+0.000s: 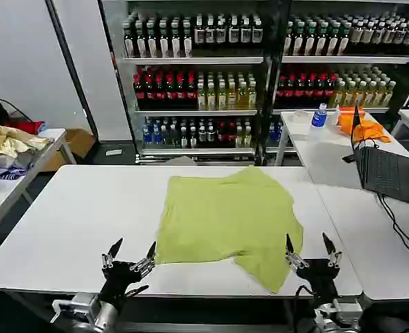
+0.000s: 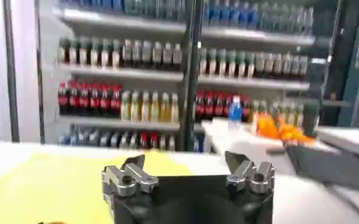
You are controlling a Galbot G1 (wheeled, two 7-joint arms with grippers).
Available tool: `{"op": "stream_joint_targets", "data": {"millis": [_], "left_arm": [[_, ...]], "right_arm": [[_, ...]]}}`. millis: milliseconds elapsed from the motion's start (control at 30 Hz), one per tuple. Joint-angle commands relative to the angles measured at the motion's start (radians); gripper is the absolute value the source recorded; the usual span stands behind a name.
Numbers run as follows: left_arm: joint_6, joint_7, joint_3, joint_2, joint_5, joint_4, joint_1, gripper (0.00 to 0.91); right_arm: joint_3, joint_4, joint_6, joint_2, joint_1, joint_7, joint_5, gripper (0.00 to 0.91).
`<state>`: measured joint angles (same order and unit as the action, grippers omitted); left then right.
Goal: Fold and organize the clothes.
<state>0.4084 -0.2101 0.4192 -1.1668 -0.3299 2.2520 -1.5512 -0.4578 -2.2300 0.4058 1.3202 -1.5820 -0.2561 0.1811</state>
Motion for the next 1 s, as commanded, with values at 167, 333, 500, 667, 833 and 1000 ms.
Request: {"op": "stream_joint_targets", "data": {"millis": [167, 333, 500, 667, 833, 1000], "left_arm": [[0.169, -0.047, -0.156, 0.119, -0.076, -0.237, 0.256, 0.907], [0.17, -0.064, -0.205, 0.098, -0.092, -0.302, 0.32, 0.907], [0.171, -0.084, -0.225, 0.093, -0.128, -0.32, 0.337, 0.907], [0.171, -0.082, -0.243, 0.091, -0.141, -0.319, 0.338, 0.907], [0.172, -0.064, -0.25, 0.094, -0.136, -0.36, 0.346, 0.202], [0.171, -0.045, -0.246, 0.103, -0.136, -0.356, 0.336, 0.02]], "right_arm": [[0.083, 0.113, 0.124, 0.004, 0.058, -0.04, 0.028, 0.907], [0.109, 0.143, 0.126, 0.018, 0.071, -0.047, 0.025, 0.907], [0.137, 0.156, 0.125, 0.028, 0.08, -0.059, 0.016, 0.907], [0.136, 0.171, 0.123, 0.03, 0.082, -0.065, 0.017, 0.907], [0.138, 0.19, 0.129, 0.034, 0.084, -0.082, 0.027, 0.393], [0.135, 0.195, 0.124, 0.039, 0.075, -0.098, 0.043, 0.0]]}}
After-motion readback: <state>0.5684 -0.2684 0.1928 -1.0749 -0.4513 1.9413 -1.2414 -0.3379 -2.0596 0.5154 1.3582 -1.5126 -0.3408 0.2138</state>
